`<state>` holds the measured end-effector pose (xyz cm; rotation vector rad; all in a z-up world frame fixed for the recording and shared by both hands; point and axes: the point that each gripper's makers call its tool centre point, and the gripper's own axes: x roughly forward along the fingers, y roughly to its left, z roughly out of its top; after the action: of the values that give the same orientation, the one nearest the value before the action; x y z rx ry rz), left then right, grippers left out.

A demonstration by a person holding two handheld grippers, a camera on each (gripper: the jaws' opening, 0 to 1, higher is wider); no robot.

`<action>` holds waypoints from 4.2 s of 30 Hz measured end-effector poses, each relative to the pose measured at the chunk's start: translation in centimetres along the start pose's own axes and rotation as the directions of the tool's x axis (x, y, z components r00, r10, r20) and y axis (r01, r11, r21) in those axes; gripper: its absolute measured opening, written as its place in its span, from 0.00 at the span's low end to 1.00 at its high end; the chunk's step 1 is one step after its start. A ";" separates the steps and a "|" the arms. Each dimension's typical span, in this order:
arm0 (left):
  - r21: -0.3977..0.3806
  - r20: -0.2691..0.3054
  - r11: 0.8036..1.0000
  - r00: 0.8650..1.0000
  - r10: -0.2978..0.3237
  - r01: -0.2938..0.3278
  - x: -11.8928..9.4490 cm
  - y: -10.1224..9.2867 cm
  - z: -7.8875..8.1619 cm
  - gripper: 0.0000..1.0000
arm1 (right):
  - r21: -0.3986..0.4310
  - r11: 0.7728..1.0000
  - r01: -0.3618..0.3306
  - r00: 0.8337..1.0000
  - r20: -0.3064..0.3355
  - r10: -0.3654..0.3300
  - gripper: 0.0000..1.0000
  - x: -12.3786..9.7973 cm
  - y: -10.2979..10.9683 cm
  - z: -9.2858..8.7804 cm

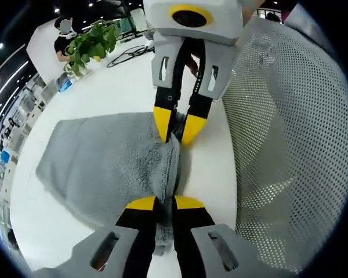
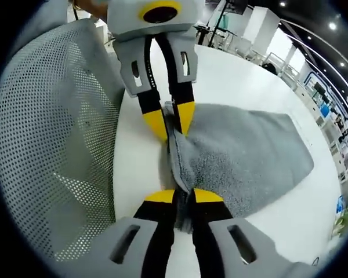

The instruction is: Fold the towel on the table until its edges align and the towel forms a compact rectangular stack.

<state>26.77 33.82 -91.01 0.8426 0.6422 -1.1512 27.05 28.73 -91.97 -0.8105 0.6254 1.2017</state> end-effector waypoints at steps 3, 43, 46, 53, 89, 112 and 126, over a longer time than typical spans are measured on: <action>-0.001 0.000 1.000 1.000 0.006 -0.006 0.0 0.1 0.0 0.08 | 0.018 1.000 -0.004 1.000 0.001 0.004 0.05 -0.1 0.0 0.1; 0.047 -0.055 0.989 0.989 -0.135 0.138 -3.3 -6.7 0.3 0.05 | 0.103 0.984 -0.144 0.989 0.033 0.141 0.03 -2.8 7.0 0.9; 0.035 -0.040 0.991 0.991 -0.128 0.130 -3.9 -6.6 0.7 0.05 | 0.107 0.984 -0.142 0.989 0.054 0.137 0.03 -3.7 6.8 1.5; 0.011 -0.012 0.994 0.994 -0.104 0.105 -5.0 -5.6 1.7 0.05 | 0.096 0.986 -0.137 0.988 0.081 0.130 0.03 -5.1 5.6 2.7; 0.131 -0.025 0.986 0.995 -0.101 0.103 -3.9 -5.2 2.3 0.05 | 0.128 0.985 -0.117 0.992 0.064 0.110 0.03 -5.2 4.8 2.1; 0.286 -0.062 0.951 0.993 -0.104 0.117 -1.3 -6.7 0.8 0.08 | -0.066 0.990 -0.126 0.992 -0.028 0.124 0.12 -2.7 7.0 -0.8; 0.234 -0.063 0.967 0.994 -0.087 0.099 -1.3 -6.3 0.8 0.06 | -0.046 0.992 -0.114 0.993 -0.012 0.114 0.04 -2.3 6.5 -0.9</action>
<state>20.34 32.72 -91.05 1.0572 0.5992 -1.3126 20.22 27.70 -92.04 -0.8288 0.6608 1.3210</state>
